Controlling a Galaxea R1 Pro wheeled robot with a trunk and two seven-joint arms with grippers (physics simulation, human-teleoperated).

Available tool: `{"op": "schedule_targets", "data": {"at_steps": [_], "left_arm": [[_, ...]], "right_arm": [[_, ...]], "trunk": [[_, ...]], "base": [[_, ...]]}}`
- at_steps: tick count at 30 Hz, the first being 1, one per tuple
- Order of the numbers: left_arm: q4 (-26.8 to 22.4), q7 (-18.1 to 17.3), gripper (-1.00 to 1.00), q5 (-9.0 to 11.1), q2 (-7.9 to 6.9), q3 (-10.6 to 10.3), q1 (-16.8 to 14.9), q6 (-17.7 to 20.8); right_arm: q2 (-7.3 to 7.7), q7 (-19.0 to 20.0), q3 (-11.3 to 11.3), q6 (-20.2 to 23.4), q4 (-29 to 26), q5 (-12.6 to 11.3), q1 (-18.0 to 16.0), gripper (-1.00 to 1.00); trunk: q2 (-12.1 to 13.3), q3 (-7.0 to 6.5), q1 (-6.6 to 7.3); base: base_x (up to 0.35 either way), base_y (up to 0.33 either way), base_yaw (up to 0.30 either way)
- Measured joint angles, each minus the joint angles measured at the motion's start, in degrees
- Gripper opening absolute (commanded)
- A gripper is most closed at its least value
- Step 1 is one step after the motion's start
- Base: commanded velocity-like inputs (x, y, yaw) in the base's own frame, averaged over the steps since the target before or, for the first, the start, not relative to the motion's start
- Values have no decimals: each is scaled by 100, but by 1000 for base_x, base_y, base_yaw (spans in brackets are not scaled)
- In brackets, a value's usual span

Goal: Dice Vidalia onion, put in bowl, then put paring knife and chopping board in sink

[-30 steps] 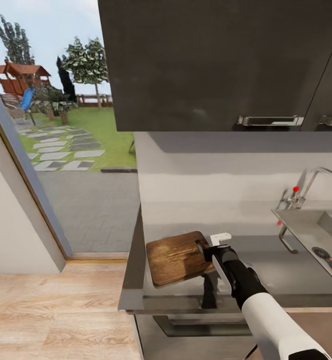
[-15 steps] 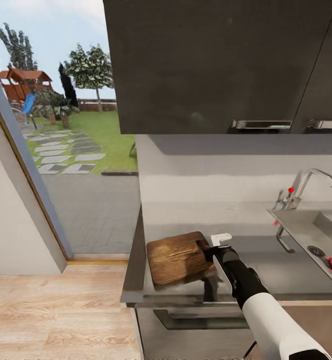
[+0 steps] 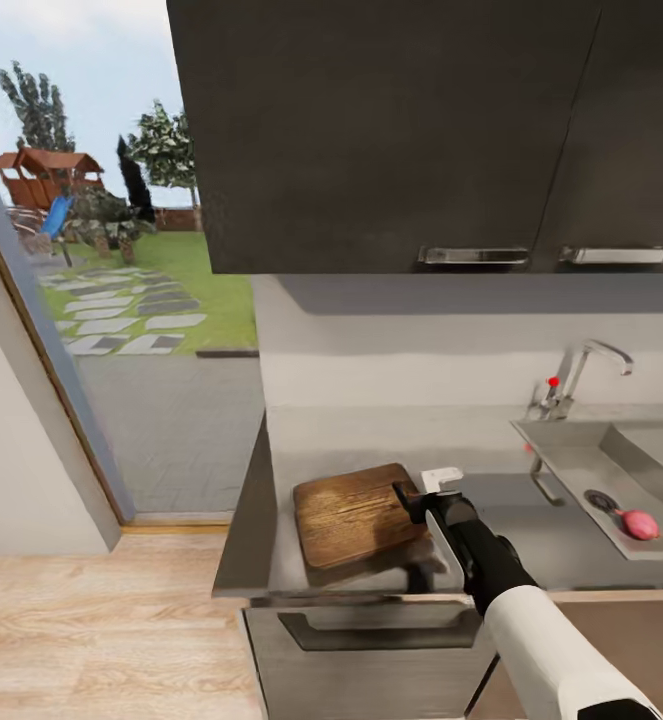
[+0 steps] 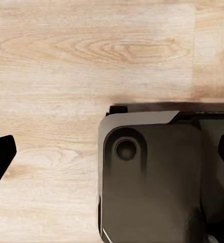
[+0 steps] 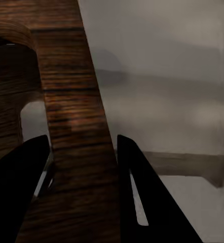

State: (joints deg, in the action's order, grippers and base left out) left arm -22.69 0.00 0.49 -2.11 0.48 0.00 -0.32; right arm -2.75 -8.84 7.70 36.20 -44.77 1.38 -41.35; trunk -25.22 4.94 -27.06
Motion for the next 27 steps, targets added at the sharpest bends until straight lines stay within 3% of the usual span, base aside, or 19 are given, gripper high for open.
{"op": "schedule_targets", "data": {"at_steps": [7, 14, 16, 22, 27], "left_arm": [[0, 0, 100, -1, 0, 0, 0, 0], [-1, 0, 100, -5, 0, 0, 0, 0], [0, 0, 100, -3, 0, 0, 0, 0], [0, 0, 100, -1, 0, 0, 0, 0], [0, 0, 100, -5, 0, 0, 0, 0]], "right_arm": [[-5, -1, -3, 6, 0, 2, 3, -100], [-13, 7, -49, -2, -1, -8, 1, -100], [-28, 5, -185, -2, -1, -6, 0, -100], [-58, -100, -1013, 6, 6, 18, -3, -100], [-60, -233, -1140, 6, 11, -36, -1, -100]], "trunk": [[1, -44, -1], [1, -86, -1], [1, -94, -1], [1, -99, -1], [1, -99, -1]], "base": [[73, -296, -176], [3, -55, -186], [0, -5, -84], [0, -1, -18], [0, -4, -1]]}}
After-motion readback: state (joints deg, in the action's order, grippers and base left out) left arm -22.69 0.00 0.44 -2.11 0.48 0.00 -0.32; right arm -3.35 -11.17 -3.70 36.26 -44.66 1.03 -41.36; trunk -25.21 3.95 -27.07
